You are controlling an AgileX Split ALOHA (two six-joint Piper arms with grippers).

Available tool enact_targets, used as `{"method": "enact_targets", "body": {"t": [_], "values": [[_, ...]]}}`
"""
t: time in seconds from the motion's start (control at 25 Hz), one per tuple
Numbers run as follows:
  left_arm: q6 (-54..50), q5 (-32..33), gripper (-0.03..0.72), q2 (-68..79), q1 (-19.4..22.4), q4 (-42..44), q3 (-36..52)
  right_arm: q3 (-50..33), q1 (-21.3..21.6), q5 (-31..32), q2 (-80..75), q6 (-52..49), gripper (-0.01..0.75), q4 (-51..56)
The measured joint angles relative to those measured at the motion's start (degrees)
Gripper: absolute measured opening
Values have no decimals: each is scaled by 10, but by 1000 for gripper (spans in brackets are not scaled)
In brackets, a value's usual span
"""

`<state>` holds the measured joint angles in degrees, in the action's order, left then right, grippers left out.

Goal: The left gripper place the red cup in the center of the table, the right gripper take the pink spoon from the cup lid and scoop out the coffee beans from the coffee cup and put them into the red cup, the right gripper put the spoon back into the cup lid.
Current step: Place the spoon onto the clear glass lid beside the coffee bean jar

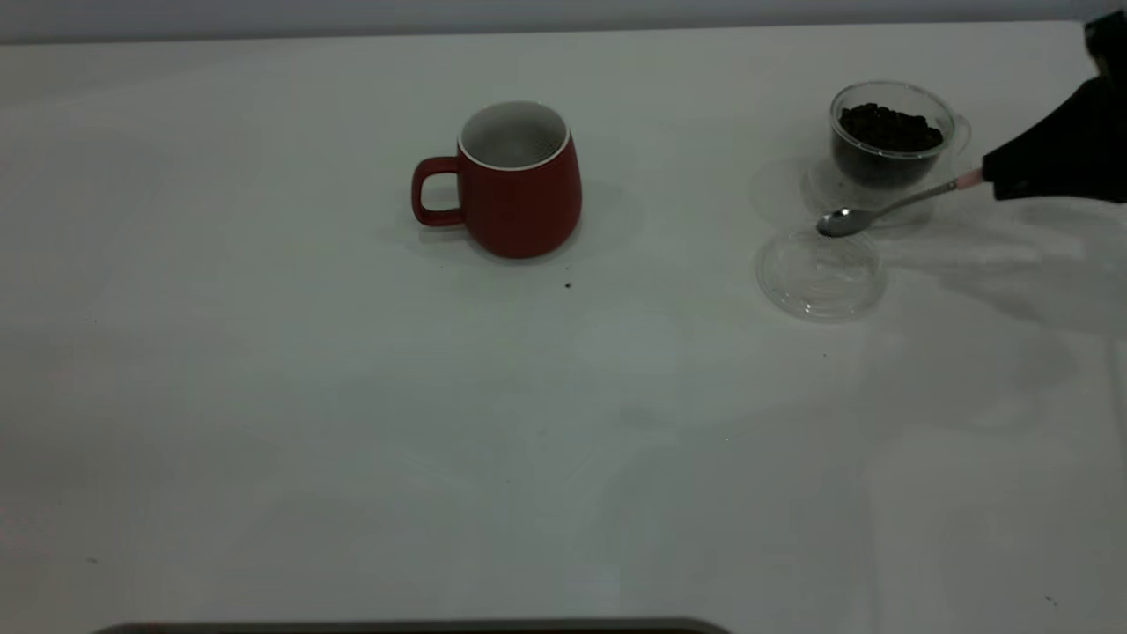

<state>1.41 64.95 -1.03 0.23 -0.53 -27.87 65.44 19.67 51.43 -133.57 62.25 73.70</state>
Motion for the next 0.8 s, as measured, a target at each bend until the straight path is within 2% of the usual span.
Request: {"method": "enact_targets", "body": {"t": [0.8], "values": [[0, 0, 505, 0, 0, 0, 0, 4, -26, -3, -60, 39, 100, 17]]}}
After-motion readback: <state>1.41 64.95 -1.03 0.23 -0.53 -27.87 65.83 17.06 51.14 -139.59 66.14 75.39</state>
